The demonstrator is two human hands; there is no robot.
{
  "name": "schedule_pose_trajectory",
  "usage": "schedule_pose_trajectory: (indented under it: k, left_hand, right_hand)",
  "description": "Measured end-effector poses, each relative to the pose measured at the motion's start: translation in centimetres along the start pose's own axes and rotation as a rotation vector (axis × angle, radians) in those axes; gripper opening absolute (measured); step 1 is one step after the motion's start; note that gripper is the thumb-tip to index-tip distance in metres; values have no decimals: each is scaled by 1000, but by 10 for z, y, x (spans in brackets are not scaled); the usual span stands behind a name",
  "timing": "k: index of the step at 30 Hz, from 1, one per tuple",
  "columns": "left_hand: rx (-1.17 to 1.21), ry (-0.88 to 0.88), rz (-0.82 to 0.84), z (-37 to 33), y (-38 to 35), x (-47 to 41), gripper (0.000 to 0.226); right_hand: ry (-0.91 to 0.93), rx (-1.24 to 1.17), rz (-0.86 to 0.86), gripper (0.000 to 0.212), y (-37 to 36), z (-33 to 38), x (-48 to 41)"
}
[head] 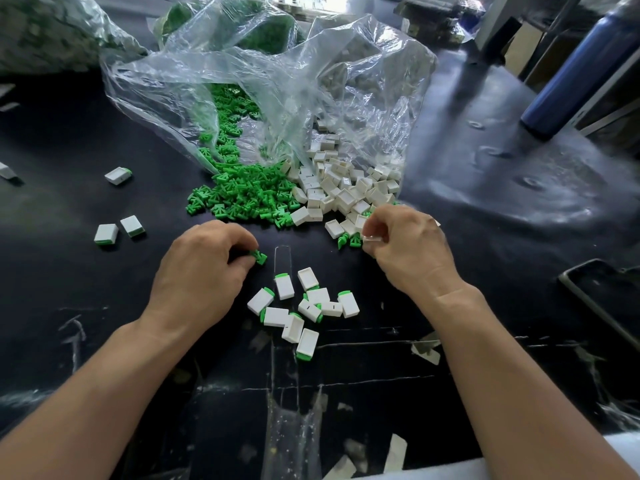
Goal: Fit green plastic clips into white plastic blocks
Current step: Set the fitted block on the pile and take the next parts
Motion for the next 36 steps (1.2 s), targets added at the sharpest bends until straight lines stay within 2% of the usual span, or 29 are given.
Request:
schedule_pose_trajectory:
  k: [5,9,11,14,17,21,24,30,34,36]
  left_hand:
    - [88,28,-54,0,4,2,15]
    - [597,129,47,-9,-1,3,28]
    - [861,154,127,-20,-5,7,19]
    - [1034,213,192,-26,-11,10,11]
    - [1107,271,248,-28,-20,13,13]
    - [1109,245,324,-35,-27,18,13]
    - [1102,231,301,-34,-24,17,16]
    - [1159,299,256,-26,-23,16,21]
    - [1217,338,275,-24,-26,17,21]
    - [1235,337,285,-25,-27,17,32]
  right_hand:
    - [10,-252,-47,14,13,9,2]
    - [43,-532,71,16,6,28,12]
    - [86,-594,116,23,3,39,16]
    - [113,-676,121,25,4,49,20]
    - [140,-690,122,30,5,57,24]
    - [212,-643,78,35,9,65,28]
    - [227,-666,73,34,11,66,27]
    - [259,-766,179,36,4,73,34]
    - [300,-741,80,30,13,75,33]
    - [324,-727,24,23,18,75,33]
Point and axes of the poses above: each hand's wrist, its own x-axis away from the middle knuckle, its own y-axis out of the back of the hand, z = x × y, the point moved 10 cm from there along -x, towards the middle knuckle, and after that the axes turned 5 degrees about -z, right-handed, at the moved point
